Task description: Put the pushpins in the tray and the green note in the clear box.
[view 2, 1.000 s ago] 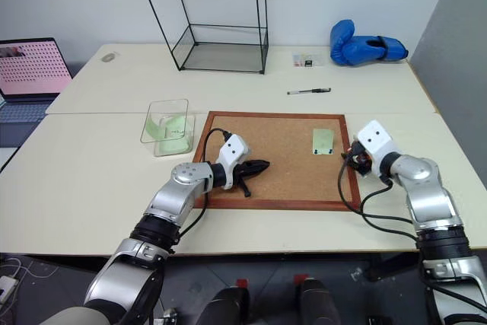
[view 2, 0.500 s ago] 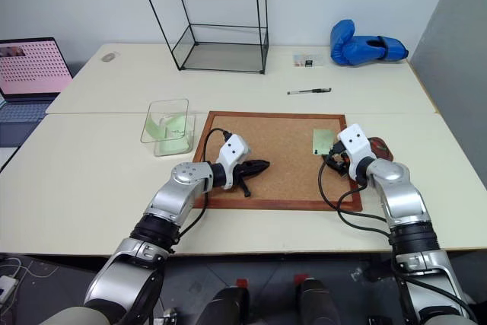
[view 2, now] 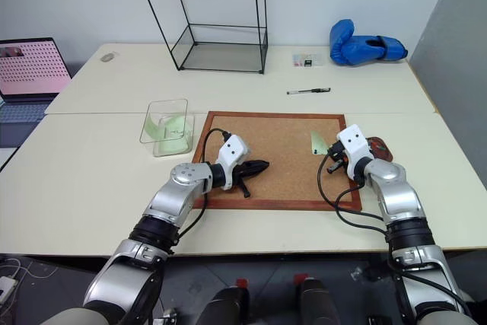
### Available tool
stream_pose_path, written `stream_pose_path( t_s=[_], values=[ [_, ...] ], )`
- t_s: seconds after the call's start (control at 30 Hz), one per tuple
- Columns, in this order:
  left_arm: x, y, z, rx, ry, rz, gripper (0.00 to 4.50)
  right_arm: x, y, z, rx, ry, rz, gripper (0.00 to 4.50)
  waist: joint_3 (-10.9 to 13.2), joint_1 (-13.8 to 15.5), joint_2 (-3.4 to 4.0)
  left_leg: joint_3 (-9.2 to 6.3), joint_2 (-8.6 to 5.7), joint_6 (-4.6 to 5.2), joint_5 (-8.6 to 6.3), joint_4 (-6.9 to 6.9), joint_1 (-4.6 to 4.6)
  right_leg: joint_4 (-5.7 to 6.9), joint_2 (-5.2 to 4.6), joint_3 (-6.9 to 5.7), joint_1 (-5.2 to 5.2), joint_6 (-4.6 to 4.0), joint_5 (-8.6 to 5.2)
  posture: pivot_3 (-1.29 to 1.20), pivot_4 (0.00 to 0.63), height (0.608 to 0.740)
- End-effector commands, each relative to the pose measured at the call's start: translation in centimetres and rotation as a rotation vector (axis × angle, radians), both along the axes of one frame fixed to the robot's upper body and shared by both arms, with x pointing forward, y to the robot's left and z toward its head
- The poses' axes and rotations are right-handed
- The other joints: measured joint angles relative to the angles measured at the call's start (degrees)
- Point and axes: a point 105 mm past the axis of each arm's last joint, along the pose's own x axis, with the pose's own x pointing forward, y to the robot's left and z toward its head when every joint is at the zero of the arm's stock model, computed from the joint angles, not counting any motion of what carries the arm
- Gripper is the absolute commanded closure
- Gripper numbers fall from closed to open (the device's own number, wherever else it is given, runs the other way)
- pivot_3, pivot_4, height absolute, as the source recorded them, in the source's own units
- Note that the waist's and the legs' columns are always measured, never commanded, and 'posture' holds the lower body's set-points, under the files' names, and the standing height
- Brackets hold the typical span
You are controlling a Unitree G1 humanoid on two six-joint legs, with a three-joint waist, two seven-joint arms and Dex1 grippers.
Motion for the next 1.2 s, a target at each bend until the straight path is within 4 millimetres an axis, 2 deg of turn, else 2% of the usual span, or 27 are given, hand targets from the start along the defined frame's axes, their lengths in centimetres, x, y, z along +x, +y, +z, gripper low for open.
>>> stream_pose_path(
  t_s=[0.03, 0.23, 0.9, 1.2],
  values=[
    [-1.2, 0.7, -3.5, 0.084, 0.112, 0.003, 4.50, 0.1, 0.2, 2.5, 0.027, -0.071, 0.011, 4.45, 0.00, 0.00, 0.00, 0.00, 0.00, 0.00, 0.00, 0.00, 0.00, 0.00, 0.00, 0.00, 0.00, 0.00, 0.00, 0.00, 0.150, 0.740],
    [-1.3, 0.7, -3.6, 0.087, 0.113, 0.003, 4.50, -0.3, 0.6, 3.4, 0.045, -0.084, 0.032, 4.45, 0.00, -0.01, 0.00, 0.00, 0.00, 0.00, 0.00, -0.01, -0.02, -0.01, 0.00, 0.00, -0.02, 0.00, 0.00, 0.00, 0.150, 0.740],
    [-1.4, 0.8, -3.8, 0.089, 0.120, 0.005, 4.50, -0.4, 0.2, 4.2, 0.058, -0.090, 0.018, 4.45, 0.00, -0.02, 0.00, 0.00, 0.00, 0.00, 0.00, -0.01, -0.01, 0.00, 0.00, 0.00, -0.02, 0.00, 0.00, 0.00, 0.150, 0.740],
    [-1.3, 0.7, -3.7, 0.087, 0.119, 0.005, 4.50, -0.8, 0.2, 3.8, 0.051, -0.064, 0.028, 4.45, 0.00, -0.02, 0.00, 0.00, 0.00, 0.00, 0.00, -0.01, -0.01, -0.01, 0.00, -0.01, -0.02, 0.00, 0.00, 0.00, 0.150, 0.740]
  ],
)
